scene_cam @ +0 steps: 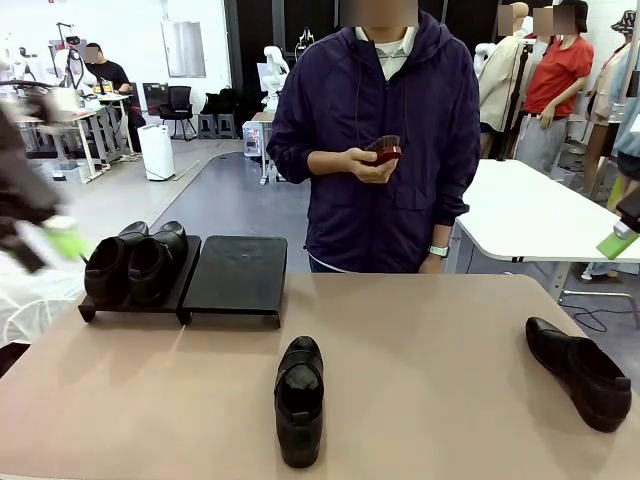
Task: Organize the shoes by placing them on the stand.
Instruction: Place the Shoe from the middle of the table onto the Shoes Stand.
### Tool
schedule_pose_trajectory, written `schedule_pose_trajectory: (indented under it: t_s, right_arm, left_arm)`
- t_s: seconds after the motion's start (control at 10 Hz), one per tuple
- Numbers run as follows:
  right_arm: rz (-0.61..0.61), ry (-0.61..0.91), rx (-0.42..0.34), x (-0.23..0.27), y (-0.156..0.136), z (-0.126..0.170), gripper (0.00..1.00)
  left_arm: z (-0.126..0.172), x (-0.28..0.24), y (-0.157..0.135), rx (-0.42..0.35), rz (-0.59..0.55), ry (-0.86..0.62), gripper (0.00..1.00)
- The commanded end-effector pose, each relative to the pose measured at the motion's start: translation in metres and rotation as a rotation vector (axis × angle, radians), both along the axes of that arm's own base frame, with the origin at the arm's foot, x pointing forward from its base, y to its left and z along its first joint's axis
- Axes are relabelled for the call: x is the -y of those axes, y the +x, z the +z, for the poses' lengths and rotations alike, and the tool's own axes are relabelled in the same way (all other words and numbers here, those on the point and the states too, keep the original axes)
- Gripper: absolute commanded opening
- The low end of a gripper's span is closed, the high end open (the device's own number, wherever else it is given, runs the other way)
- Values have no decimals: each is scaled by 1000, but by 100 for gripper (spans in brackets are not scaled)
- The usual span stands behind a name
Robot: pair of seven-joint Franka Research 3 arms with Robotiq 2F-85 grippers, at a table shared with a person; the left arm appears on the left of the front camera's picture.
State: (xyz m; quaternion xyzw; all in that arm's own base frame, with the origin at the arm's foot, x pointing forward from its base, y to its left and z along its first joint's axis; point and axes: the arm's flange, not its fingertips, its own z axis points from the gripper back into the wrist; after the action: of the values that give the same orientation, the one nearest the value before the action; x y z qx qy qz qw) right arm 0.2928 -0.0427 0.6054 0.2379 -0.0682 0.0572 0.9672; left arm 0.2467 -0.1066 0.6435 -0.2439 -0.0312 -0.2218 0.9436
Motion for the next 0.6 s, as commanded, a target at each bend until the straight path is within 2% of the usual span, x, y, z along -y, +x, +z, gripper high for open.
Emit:
schedule_pose_trajectory:
  t_s: [0.0,0.2,0.3,0.4,0.5]
  right_arm:
    - [21,16,7,2,1,3,100]
    - [21,16,7,2,1,3,100]
    - [21,16,7,2,1,3,100]
    - [21,16,7,2,1,3,100]
    - [21,16,7,2,1,3,100]
  left_arm:
    - [-21,99,16,-83,131,-46,100]
    - [-66,193,26,-131,290,-5,100]
    - [-95,229,30,-127,380,36,100]
    - [-121,247,34,-141,444,76,100]
    - [-149,261,33,-153,450,116,100]
